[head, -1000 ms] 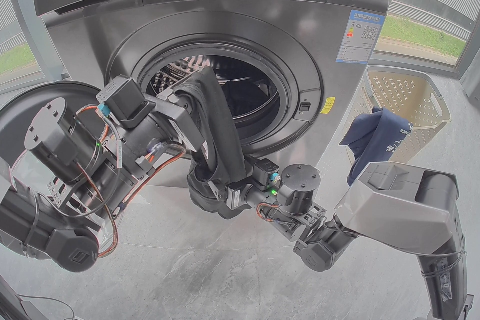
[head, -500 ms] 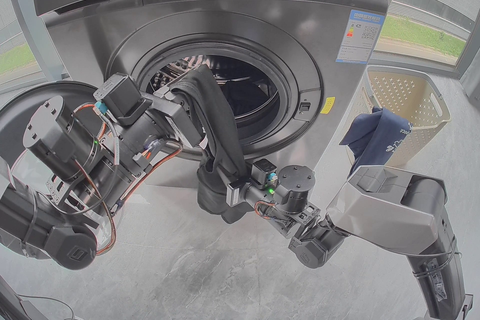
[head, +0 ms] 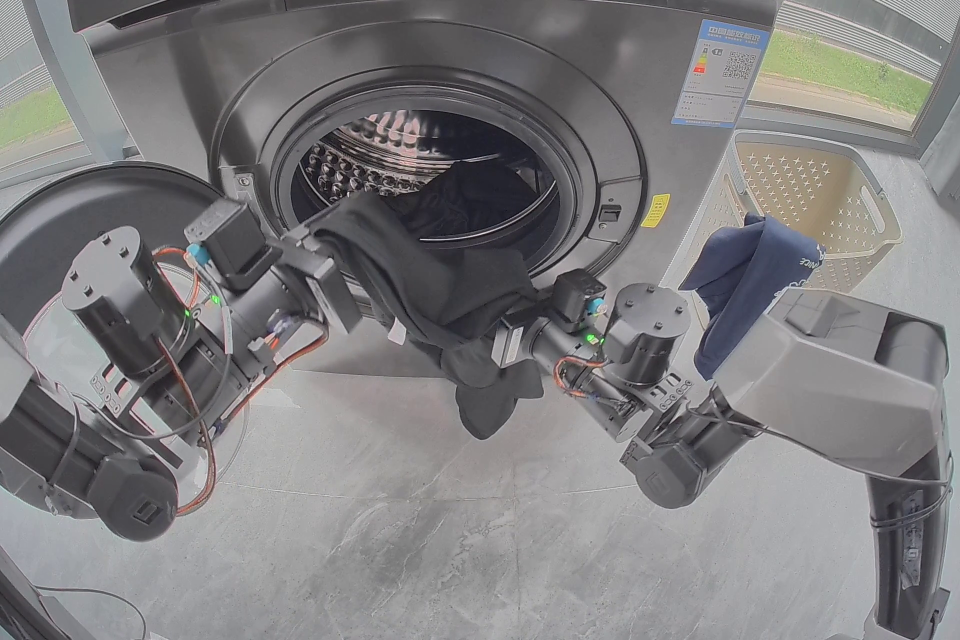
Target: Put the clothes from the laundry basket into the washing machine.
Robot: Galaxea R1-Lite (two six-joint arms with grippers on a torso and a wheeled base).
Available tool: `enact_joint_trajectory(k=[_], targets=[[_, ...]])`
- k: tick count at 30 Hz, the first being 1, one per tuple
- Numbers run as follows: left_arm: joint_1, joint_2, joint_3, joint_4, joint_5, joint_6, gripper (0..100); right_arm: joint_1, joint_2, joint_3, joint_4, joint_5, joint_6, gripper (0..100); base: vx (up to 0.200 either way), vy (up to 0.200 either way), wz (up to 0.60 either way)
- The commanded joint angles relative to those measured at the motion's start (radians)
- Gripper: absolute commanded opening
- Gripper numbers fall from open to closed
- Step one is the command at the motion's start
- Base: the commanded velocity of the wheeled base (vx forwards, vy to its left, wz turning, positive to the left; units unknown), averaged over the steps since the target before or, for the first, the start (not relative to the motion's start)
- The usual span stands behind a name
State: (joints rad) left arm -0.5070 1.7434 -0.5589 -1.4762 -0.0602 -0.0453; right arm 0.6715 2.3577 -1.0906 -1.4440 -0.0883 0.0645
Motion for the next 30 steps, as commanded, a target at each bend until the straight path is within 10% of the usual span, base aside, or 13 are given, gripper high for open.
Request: enact_joint_trajectory(k=[1, 21, 22, 30], targets=[[0.050, 0.059, 0.109, -0.009, -0.032, 0.016, 0, 0.000, -0.124, 0.038, 0.002, -0.007, 0.008, 0, 0.000, 0.000, 0.00], [0.051, 0.304, 0.209, -0.076, -0.039, 0.102, 0, 0.086, -0.181, 0.075, 0.013, -0.011, 0.009, 0, 0.000, 0.000, 0.00], [0.051, 0.303, 0.209, -0.076, -0.039, 0.102, 100, 0.086, -0.181, 0.075, 0.013, -0.011, 0.008, 0, 0.000, 0.000, 0.00], [0.013, 0.341, 0.338, -0.078, -0.070, 0.113, 100, 0.071, -0.179, 0.052, 0.016, -0.010, 0.005, 0, 0.000, 0.000, 0.00]])
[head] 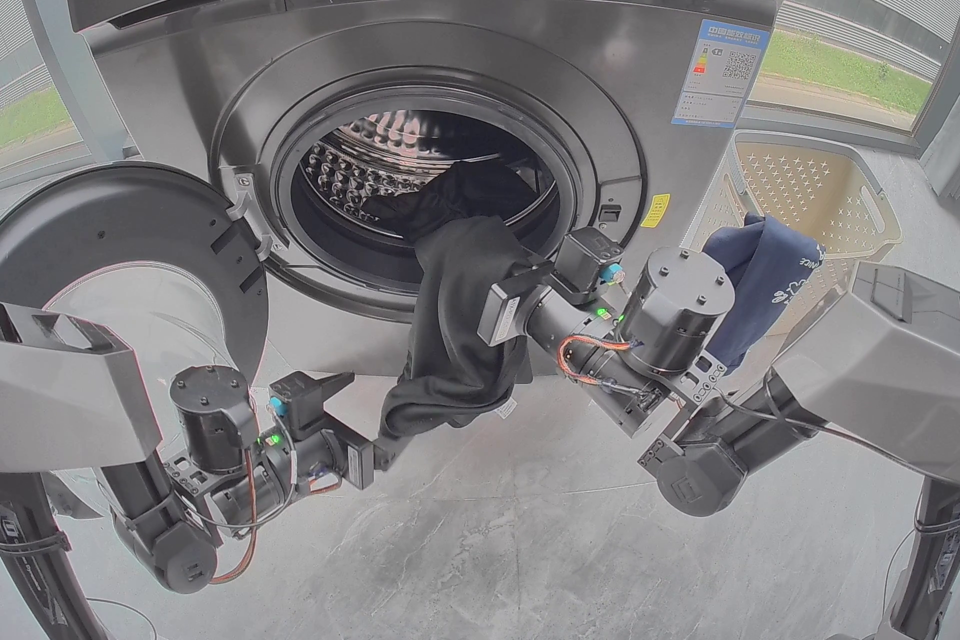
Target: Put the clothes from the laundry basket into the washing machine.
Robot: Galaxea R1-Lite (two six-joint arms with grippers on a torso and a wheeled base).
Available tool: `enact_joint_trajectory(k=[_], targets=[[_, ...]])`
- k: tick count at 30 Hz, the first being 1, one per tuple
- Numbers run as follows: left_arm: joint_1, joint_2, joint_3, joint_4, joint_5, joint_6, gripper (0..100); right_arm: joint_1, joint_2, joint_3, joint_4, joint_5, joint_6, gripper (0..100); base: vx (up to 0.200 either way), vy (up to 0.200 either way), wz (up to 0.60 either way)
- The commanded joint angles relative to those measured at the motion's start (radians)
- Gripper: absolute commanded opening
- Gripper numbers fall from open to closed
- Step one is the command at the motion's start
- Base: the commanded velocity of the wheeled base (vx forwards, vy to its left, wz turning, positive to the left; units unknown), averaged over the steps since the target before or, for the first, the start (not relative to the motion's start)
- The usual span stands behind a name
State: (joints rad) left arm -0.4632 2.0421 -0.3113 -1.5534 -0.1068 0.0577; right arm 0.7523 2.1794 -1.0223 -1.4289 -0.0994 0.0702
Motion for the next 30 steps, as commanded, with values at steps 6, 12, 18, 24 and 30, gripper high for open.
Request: enact_joint_trajectory(k=[6, 12, 18, 24, 30], targets=[[-0.038, 0.041, 0.126, 0.001, -0.053, 0.033, 100, -0.010, 0.002, -0.021, 0.001, 0.001, -0.001, 0, 0.000, 0.000, 0.00], [-0.045, 0.049, 0.178, 0.001, -0.113, 0.076, 100, 0.001, 0.002, -0.033, 0.012, 0.001, -0.003, 0, 0.000, 0.000, 0.00], [-0.045, 0.023, 0.035, -0.001, -0.105, 0.062, 100, 0.016, -0.003, -0.016, 0.005, 0.001, -0.001, 0, 0.000, 0.000, 0.00], [-0.068, 0.050, -0.144, 0.001, -0.099, -0.006, 100, 0.021, 0.003, -0.015, -0.001, 0.001, 0.000, 0, 0.000, 0.000, 0.00], [-0.069, 0.107, -0.252, 0.001, -0.086, -0.022, 100, 0.044, 0.010, -0.001, -0.002, 0.000, 0.000, 0, 0.000, 0.000, 0.00]])
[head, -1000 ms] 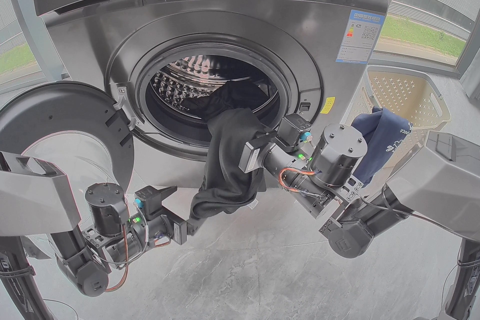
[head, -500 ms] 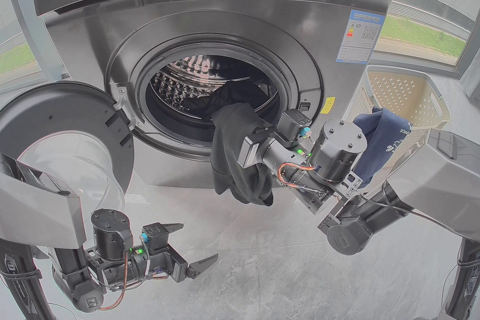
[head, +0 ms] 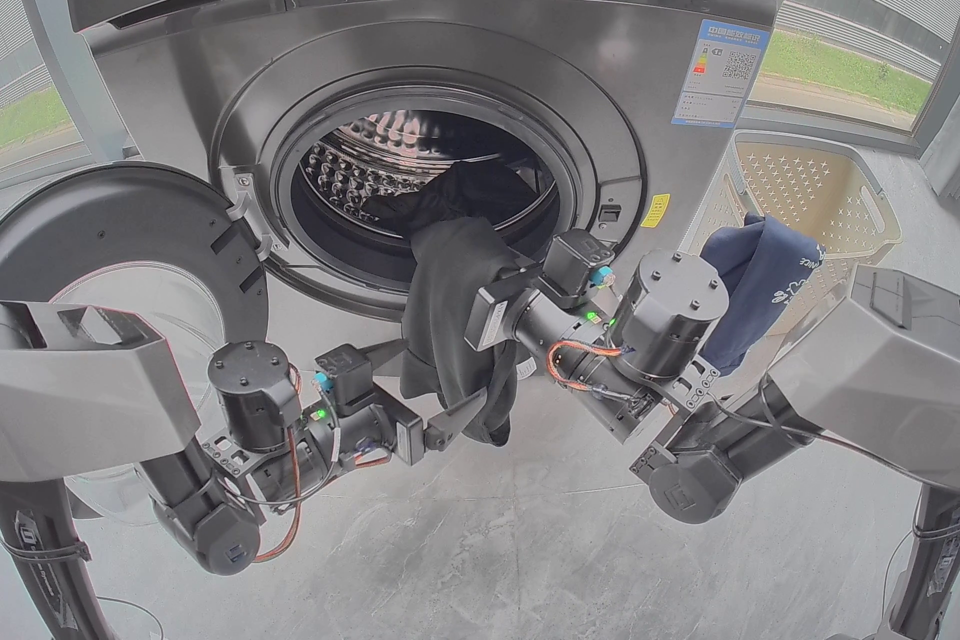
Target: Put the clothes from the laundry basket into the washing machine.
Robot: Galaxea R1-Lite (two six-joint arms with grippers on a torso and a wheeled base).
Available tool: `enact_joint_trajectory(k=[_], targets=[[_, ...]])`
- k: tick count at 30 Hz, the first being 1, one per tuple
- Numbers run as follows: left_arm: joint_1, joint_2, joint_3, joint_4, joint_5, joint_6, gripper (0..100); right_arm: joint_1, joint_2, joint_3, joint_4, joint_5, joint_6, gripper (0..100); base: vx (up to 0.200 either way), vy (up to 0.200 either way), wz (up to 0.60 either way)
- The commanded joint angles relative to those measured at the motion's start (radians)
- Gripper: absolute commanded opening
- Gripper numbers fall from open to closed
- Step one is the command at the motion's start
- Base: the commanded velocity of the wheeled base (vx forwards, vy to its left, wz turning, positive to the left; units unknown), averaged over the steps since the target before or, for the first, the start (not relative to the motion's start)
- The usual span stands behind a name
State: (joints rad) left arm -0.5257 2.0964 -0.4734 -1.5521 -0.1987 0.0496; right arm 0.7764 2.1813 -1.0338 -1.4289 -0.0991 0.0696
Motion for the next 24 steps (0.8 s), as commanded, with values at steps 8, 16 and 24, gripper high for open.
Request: enact_joint_trajectory(k=[8, 16, 24], targets=[[-0.007, 0.091, -0.162, 0.000, 0.009, -0.017, 100, 0.035, 0.011, 0.012, -0.002, -0.001, 0.001, 0, 0.000, 0.000, 0.00], [0.012, 0.183, -0.258, 0.000, 0.018, -0.019, 100, 0.057, -0.001, 0.028, -0.002, -0.002, 0.003, 0, 0.000, 0.000, 0.00], [0.049, 0.258, -0.367, 0.000, 0.042, -0.016, 100, 0.078, -0.023, 0.074, -0.005, -0.002, 0.004, 0, 0.000, 0.000, 0.00]])
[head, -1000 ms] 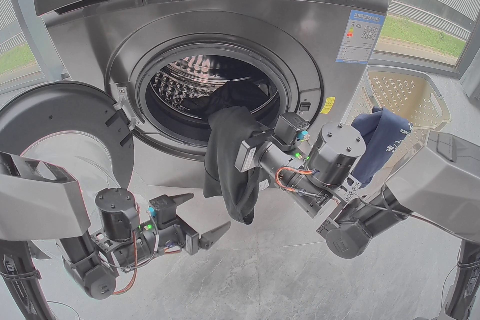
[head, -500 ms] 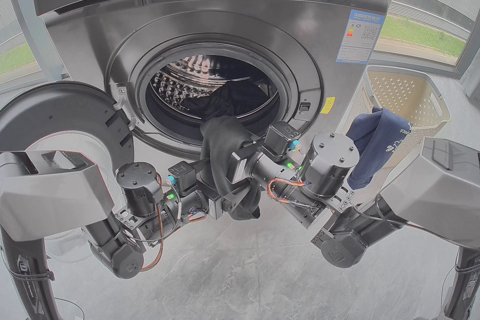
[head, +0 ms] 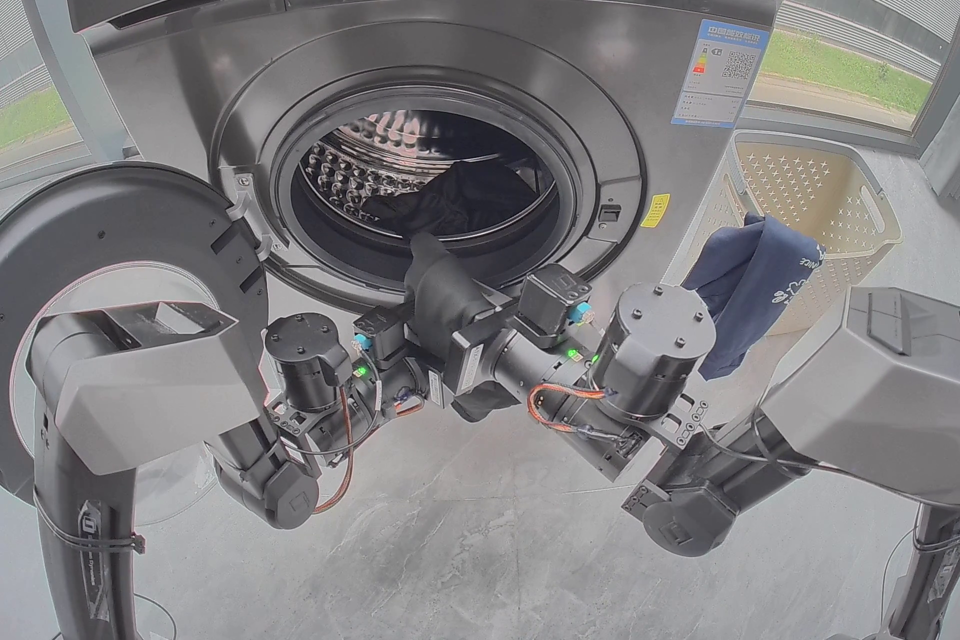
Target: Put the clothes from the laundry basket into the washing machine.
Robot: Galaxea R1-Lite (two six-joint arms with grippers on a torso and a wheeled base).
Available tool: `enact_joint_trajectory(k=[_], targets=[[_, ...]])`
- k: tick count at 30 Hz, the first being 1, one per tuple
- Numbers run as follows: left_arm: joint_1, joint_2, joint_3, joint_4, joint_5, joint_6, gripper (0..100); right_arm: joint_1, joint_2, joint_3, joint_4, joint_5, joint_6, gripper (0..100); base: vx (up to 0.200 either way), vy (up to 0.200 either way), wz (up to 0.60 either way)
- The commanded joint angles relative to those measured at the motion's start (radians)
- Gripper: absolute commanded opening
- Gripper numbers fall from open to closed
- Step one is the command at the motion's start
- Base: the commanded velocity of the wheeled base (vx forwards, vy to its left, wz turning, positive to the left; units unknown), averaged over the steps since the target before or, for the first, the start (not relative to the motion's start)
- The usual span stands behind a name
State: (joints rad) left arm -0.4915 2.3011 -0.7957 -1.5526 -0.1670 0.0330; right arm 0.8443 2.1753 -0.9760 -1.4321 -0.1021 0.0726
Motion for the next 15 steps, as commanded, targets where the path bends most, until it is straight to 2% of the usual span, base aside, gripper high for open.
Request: enact_joint_trajectory(k=[1, 9, 10, 15], targets=[[0.014, 0.060, -0.053, 0.000, 0.011, 0.001, 100, 0.012, -0.019, 0.016, -0.002, 0.001, 0.001, 0, 0.000, 0.000, 0.00], [0.014, 0.101, -0.108, 0.000, 0.021, 0.007, 100, 0.019, -0.042, 0.034, -0.002, -0.005, 0.003, 0, 0.000, 0.000, 0.00], [0.014, 0.101, -0.114, 0.000, 0.030, 0.008, 0, 0.019, -0.042, 0.036, -0.004, -0.005, 0.003, 0, 0.000, 0.000, 0.00], [0.016, 0.097, -0.149, 0.000, 0.057, 0.001, 0, 0.015, -0.043, 0.042, -0.010, -0.005, 0.004, 0, 0.000, 0.000, 0.00]])
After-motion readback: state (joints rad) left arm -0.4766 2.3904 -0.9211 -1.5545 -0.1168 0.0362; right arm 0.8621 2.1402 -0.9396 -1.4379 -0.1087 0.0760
